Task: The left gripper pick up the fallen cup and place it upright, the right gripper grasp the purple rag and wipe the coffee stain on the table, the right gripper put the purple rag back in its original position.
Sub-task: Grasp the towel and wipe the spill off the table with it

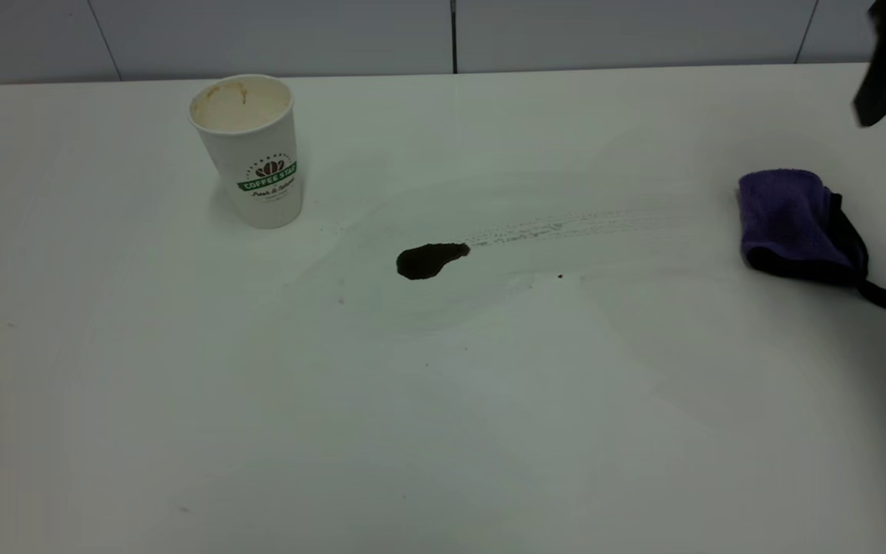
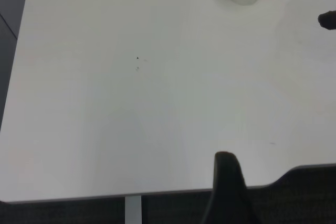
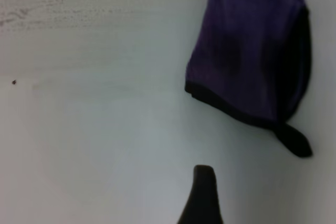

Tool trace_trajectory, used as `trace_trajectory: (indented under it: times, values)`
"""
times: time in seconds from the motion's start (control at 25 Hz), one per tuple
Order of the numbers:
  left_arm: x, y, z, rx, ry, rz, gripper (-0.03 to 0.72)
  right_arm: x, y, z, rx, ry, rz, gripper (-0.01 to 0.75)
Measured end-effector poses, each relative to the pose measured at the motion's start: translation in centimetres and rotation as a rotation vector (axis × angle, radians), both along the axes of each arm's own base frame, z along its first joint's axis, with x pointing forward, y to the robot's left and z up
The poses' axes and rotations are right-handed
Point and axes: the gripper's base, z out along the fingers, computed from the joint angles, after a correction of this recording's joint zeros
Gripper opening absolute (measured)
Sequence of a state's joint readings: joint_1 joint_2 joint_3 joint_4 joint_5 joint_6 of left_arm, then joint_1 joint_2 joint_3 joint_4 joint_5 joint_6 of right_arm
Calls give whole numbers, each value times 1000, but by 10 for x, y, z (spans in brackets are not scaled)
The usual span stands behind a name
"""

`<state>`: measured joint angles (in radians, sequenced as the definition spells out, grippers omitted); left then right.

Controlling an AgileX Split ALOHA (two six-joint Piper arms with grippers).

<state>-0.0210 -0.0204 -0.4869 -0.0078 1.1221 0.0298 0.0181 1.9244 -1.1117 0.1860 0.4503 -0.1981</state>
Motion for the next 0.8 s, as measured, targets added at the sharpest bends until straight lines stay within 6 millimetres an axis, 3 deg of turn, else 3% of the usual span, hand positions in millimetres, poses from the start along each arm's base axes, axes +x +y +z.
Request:
trace_trajectory:
  times: [0.12,0.32,0.44,0.6,0.8]
  values:
    - [0,0,0,0,-1,0,539,38,9,-52,9,70,15,714]
    - [0,0,0,0,-1,0,539,78,15,-110,21,173,37,708]
    - [0,0,0,0,-1,0,539,92,15,-125,10,203,53,702]
    - [0,0,0,0,-1,0,539,95,13,-140,-9,233,45,695]
    - [0,0,0,0,-1,0,539,96,11,-137,-45,230,23,675]
